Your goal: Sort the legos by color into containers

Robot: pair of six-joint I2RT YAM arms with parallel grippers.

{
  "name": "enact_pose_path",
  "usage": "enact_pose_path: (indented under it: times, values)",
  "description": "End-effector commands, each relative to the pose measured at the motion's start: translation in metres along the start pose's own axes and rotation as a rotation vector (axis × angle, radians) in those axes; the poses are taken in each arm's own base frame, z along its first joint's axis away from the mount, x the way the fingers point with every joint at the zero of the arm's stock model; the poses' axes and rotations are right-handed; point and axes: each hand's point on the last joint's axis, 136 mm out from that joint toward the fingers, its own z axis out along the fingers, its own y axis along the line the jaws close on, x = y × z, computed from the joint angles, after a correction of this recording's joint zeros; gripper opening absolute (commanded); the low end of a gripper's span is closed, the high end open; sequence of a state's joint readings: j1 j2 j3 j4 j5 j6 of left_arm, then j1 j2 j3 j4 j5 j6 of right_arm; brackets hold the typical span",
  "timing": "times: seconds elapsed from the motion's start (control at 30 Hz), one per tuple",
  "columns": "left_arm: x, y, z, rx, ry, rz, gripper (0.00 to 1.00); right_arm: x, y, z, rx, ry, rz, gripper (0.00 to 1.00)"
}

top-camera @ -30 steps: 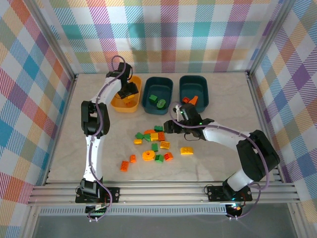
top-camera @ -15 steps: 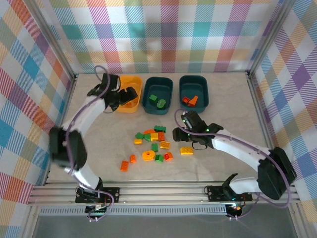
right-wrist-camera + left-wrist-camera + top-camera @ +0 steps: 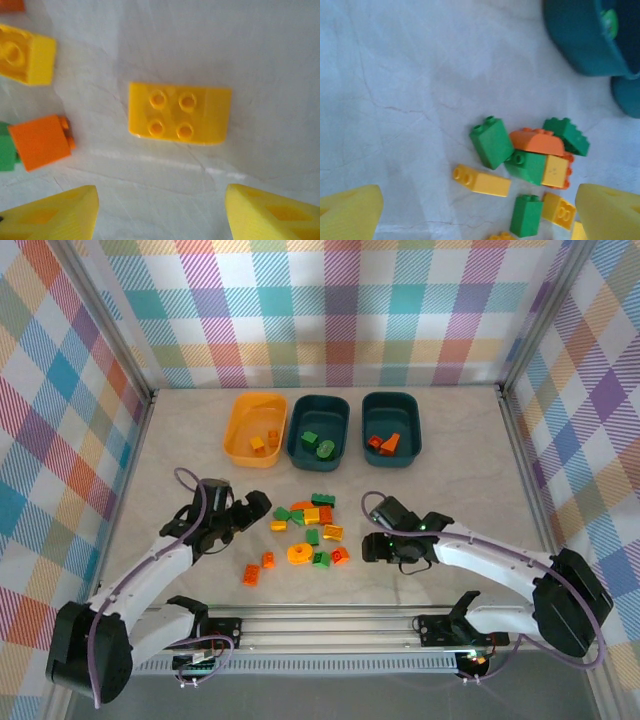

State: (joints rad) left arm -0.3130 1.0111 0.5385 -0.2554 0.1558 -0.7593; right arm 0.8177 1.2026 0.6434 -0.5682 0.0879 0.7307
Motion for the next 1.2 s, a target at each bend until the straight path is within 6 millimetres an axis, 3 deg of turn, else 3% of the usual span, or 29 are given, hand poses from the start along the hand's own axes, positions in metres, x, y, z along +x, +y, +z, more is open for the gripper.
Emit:
enact_pose_path:
  times: [0.0, 0.13, 0.3, 0.5, 0.8, 1.17]
  values:
    - [-0.016, -0.014, -0.011, 0.018, -0.060, 0.025, 0.99, 0.008, 0.017, 0.005, -0.121, 0.028, 0.105, 0.70]
    - [-0.025, -0.012, -0.022, -0.036, -0.097, 0.044, 0.99, 0.004, 0.017, 0.009, -0.123, 0.008, 0.135, 0.73]
    - [-0.030, 0.003, -0.030, -0.118, -0.132, 0.024, 1.00, -0.001, 0.025, 0.010, -0.142, 0.004, 0.127, 0.71]
    - [-0.020, 0.018, -0.025, -0.149, -0.109, 0.009, 1.00, -0.014, 0.052, -0.015, -0.089, -0.071, -0.083, 0.66]
    - [-0.023, 0.013, -0.029, -0.138, -0.113, 0.009, 1.00, -0.011, 0.091, 0.012, -0.063, 0.023, -0.285, 0.62]
    - [-0.022, 0.010, -0.035, -0.129, -0.107, 0.020, 1.00, -0.005, 0.081, 0.045, 0.018, 0.086, -0.298, 0.59]
